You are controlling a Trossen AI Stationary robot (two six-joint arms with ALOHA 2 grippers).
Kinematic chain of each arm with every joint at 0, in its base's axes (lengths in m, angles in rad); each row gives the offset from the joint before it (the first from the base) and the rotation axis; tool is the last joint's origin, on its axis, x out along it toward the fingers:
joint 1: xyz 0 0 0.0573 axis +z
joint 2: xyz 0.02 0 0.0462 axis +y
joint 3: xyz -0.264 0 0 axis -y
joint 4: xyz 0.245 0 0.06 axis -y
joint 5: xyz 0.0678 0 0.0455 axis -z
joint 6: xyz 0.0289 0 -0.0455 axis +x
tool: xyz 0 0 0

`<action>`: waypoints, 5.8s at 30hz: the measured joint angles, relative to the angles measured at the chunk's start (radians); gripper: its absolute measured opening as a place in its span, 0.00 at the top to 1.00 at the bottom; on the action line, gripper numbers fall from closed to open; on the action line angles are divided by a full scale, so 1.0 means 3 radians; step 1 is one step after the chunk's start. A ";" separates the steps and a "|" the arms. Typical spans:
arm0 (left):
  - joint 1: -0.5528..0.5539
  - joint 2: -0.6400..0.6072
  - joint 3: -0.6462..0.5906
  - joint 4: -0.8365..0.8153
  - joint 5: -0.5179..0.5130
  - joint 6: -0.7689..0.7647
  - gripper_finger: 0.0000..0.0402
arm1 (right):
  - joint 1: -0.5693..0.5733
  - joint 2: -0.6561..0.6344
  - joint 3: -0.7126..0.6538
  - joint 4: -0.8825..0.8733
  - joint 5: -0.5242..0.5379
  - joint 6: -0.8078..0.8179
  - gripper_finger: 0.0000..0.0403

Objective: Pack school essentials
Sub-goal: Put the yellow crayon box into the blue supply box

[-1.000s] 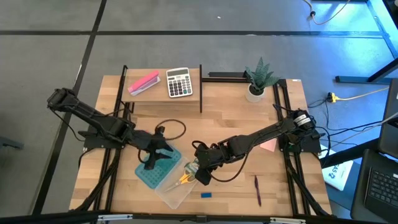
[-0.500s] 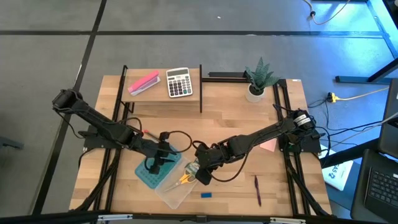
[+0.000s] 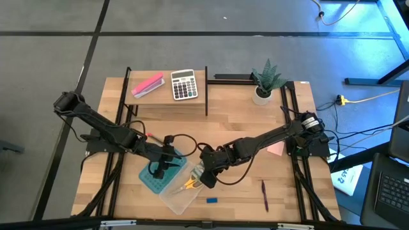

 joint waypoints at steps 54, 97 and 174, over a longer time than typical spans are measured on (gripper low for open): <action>0.0003 -0.0003 0.0004 -0.0053 0.0000 -0.0004 0.66 | -0.0228 -0.0377 -0.0450 -0.0319 0.0498 0.0090 0.92; 0.0005 -0.0003 0.0006 -0.0076 -0.0027 -0.0004 0.66 | -0.0319 -0.0136 -0.0802 0.1257 -0.0602 -0.0353 0.92; -0.0366 -0.0018 0.0006 -0.0030 -0.0027 -0.0739 0.66 | -0.0290 0.0313 -0.0843 0.1555 -0.0303 -0.0690 0.92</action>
